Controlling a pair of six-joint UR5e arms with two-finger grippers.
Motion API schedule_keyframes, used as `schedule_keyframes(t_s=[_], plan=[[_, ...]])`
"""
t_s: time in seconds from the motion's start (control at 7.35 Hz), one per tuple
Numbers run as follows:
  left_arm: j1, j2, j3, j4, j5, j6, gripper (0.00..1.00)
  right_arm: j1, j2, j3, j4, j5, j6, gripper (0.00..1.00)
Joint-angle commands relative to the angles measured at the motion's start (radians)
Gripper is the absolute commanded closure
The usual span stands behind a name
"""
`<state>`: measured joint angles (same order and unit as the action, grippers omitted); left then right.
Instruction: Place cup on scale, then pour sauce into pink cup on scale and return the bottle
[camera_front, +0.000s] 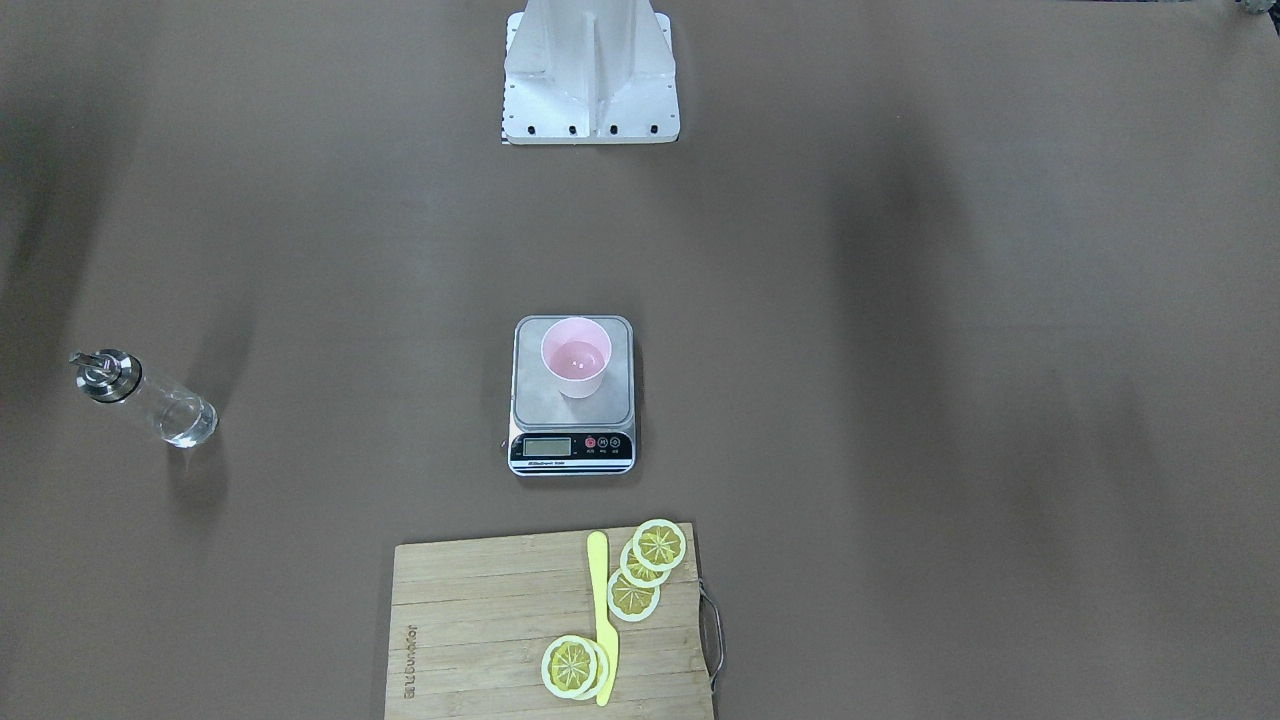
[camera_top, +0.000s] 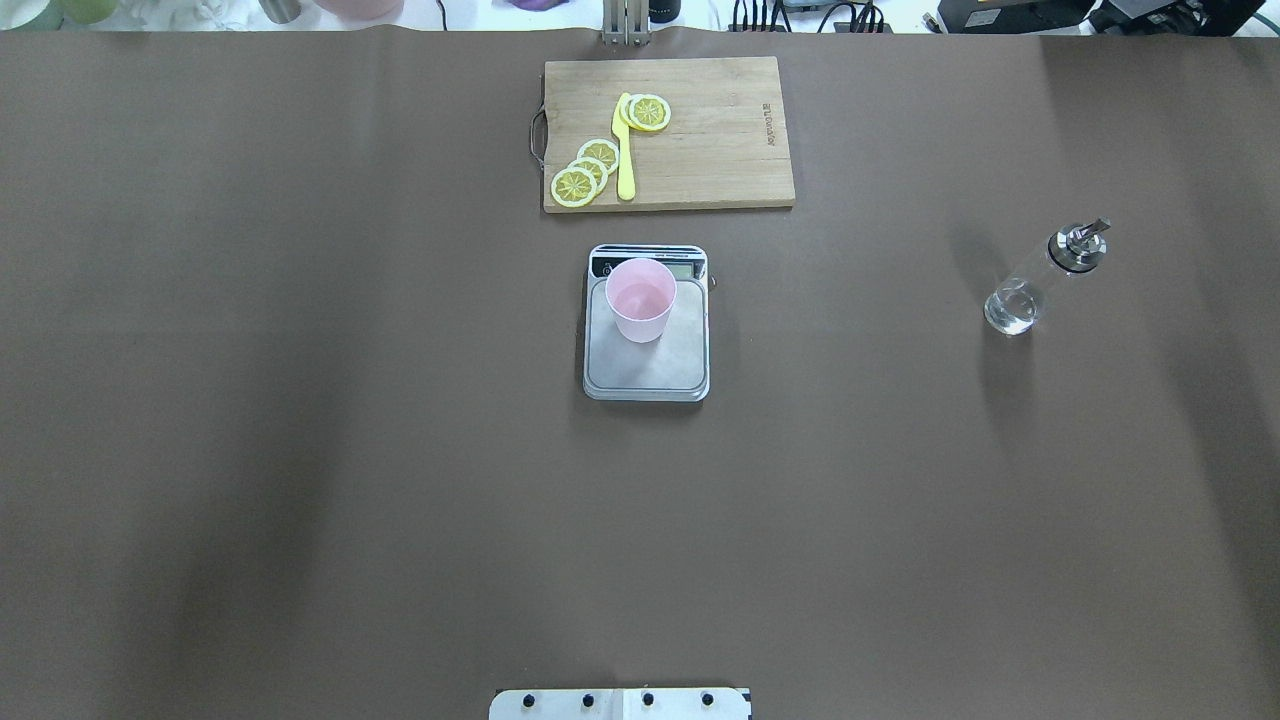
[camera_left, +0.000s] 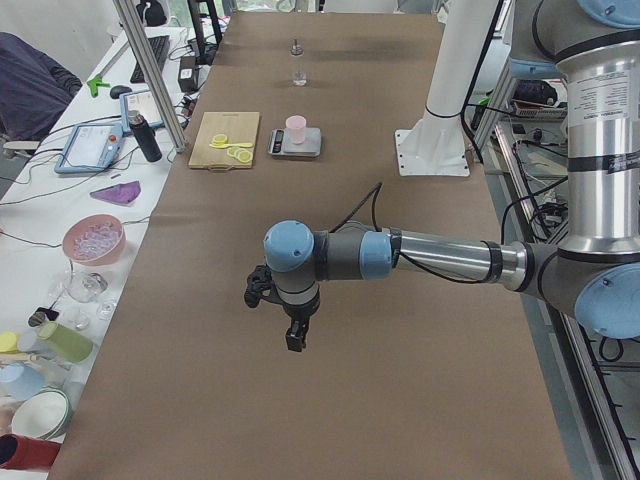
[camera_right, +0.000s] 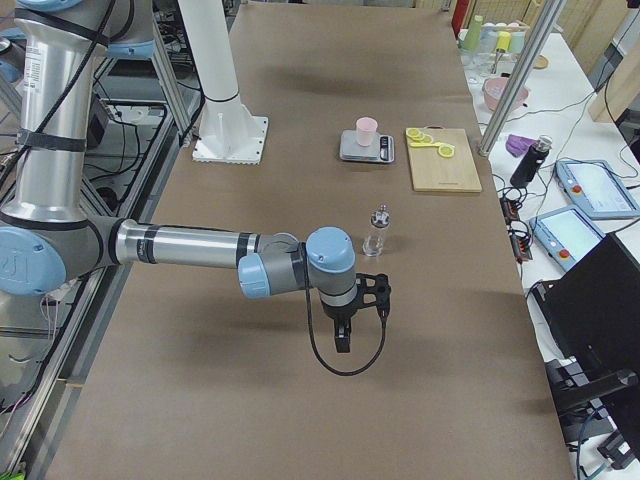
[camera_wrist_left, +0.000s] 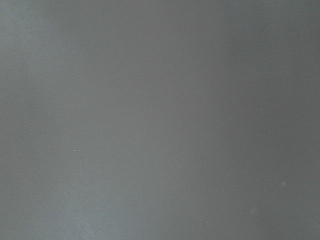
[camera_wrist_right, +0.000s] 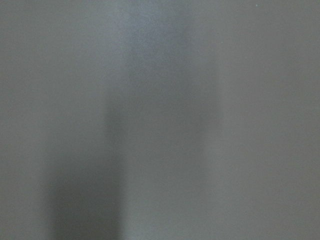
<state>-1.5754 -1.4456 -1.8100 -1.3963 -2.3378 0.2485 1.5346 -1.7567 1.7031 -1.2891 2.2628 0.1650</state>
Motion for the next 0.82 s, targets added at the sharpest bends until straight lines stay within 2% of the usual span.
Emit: schedule_keyframes(t_s=[0.0,0.14,0.41,0.68], plan=[[0.000,0.001,0.004,-0.003,0.000,0.000,0.02,-0.001,-0.001,-0.022,0.005,-0.003,-0.001,0.00],[0.000,0.002,0.009,-0.007,0.000,0.002,0.02,-0.001,-0.003,-0.026,0.007,0.012,-0.001,0.00],[0.000,0.001,0.009,-0.009,0.000,0.002,0.02,-0.001,-0.004,-0.057,0.010,0.137,-0.002,0.00],[0.000,0.001,0.008,-0.010,0.000,0.002,0.02,0.001,-0.004,-0.027,0.010,0.130,-0.010,0.00]])
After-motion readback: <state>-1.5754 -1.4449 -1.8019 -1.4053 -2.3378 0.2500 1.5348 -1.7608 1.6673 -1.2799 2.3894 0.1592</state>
